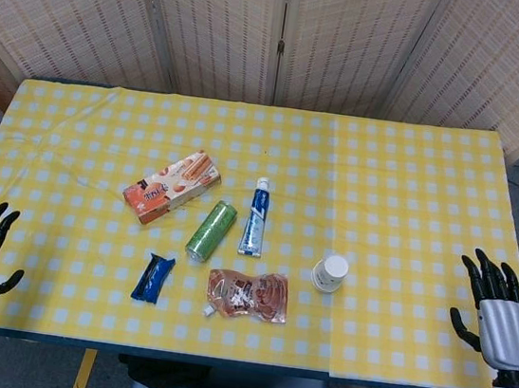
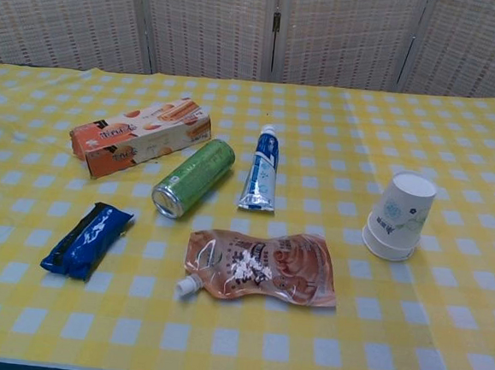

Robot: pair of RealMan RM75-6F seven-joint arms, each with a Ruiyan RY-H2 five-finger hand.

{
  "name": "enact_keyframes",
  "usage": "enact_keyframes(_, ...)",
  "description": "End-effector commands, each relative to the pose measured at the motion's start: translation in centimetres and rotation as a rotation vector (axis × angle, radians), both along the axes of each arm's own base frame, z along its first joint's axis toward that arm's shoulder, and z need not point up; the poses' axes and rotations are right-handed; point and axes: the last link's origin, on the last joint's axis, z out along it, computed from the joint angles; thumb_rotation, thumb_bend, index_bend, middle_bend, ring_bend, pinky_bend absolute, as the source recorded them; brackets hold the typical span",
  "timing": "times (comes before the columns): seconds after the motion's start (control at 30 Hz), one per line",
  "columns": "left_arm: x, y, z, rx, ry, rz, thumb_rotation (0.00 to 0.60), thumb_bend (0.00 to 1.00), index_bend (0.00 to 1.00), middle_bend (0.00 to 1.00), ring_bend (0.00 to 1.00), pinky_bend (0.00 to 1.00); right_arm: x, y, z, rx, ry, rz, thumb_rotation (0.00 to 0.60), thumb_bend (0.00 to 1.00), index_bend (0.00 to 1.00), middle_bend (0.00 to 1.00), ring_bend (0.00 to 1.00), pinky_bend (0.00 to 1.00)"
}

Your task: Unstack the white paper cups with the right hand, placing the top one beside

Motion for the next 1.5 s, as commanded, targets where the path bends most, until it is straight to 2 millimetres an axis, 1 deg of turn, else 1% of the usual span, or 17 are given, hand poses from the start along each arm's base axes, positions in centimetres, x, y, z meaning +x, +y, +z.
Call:
enact_keyframes(0.03, 0.0, 0.1, 0.0, 0.001, 0.0, 0.001, 0.6, 0.3, 0.08, 0.04, 0.03, 0.0, 0.0, 0.0, 0.0, 0.003, -0.003, 0.0, 0.6, 0.4, 0.0, 0.0, 0.09, 0.0)
enact_keyframes(0.3, -0.2, -0.1, 0.1, 0.01, -0.005, -0.002, 0.6, 0.29, 0.08, 0.04, 0.03, 0.0, 0.4, 0.0, -0.2, 0.041, -0.008, 0.011, 0.6, 0.4, 0.0, 0.02, 0.1, 0.0)
enact_keyframes(0.47, -0.3, -0.4, 0.2, 0.012, -0.011, 0.001, 0.6, 0.29, 0.09, 0.04, 0.03, 0.0, 1.2, -0.6, -0.7, 0.088, 0.001, 0.038, 0.6, 0.4, 0.0, 0.03, 0.1, 0.0)
enact_keyframes(0.53, -0.3, -0.5, 0.3, 0.014, -0.013, 0.002, 0.6, 0.29, 0.09, 0.04, 0.03, 0.0, 1.8, -1.3, -1.2, 0.125, 0.009, 0.059, 0.6, 0.4, 0.02, 0.04, 0.1, 0.0)
enact_keyframes(0.6, -0.3, -0.6, 0.3, 0.014, -0.015, 0.001, 0.6, 0.3, 0.09, 0.04, 0.03, 0.0, 2.5, -2.0, -1.8, 0.164, 0.018, 0.08, 0.6, 0.4, 0.05, 0.04, 0.11, 0.01)
enact_keyframes(0.7, -0.3, -0.8, 0.3, 0.013, -0.019, -0.001, 0.6, 0.29, 0.09, 0.04, 0.03, 0.0, 3.9, -3.6, -3.1, 0.238, 0.044, 0.115, 0.6, 0.4, 0.09, 0.06, 0.11, 0.02)
enact_keyframes(0.93, -0.5, -1.1, 0.5, 0.017, -0.022, 0.007, 0.6, 0.29, 0.09, 0.04, 0.03, 0.0, 7.0, -6.8, -6.2, 0.402, 0.019, 0.137, 0.6, 0.4, 0.09, 0.06, 0.11, 0.03)
enact_keyframes(1.1, -0.6, -1.3, 0.6, 0.018, -0.022, 0.016, 0.6, 0.29, 0.09, 0.04, 0.03, 0.0, 8.7, -8.5, -7.9, 0.488, -0.001, 0.132, 0.6, 0.4, 0.11, 0.07, 0.11, 0.04)
enact_keyframes(1.33, -0.8, -1.4, 0.5, 0.011, -0.021, 0.027, 0.6, 0.3, 0.09, 0.04, 0.03, 0.0, 10.2, -10.3, -9.1, 0.553, -0.028, 0.116, 0.6, 0.4, 0.15, 0.07, 0.12, 0.04)
enact_keyframes(1.5, -1.0, -1.4, 0.5, 0.01, -0.021, 0.036, 0.6, 0.3, 0.09, 0.04, 0.03, 0.0, 10.7, -11.0, -9.5, 0.588, -0.045, 0.099, 0.6, 0.4, 0.2, 0.08, 0.12, 0.04)
